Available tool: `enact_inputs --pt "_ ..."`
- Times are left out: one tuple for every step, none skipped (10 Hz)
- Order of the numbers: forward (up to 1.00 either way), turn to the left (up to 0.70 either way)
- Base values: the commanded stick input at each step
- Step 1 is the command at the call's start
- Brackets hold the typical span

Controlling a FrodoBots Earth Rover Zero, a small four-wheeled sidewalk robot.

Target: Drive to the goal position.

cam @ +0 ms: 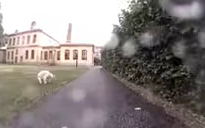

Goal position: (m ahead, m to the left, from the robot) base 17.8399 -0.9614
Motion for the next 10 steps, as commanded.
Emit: enact_inputs --pt "0.85 0.00" --pt "0.85 0.00" --pt "0.85 0.00" --pt "0.85 0.00" --pt "0.85 0.00" --pt "0.85 0.00" --pt "0.85 0.00" --pt "0.85 0.00" --pt "0.85 0.00" --pt "0.85 0.00"
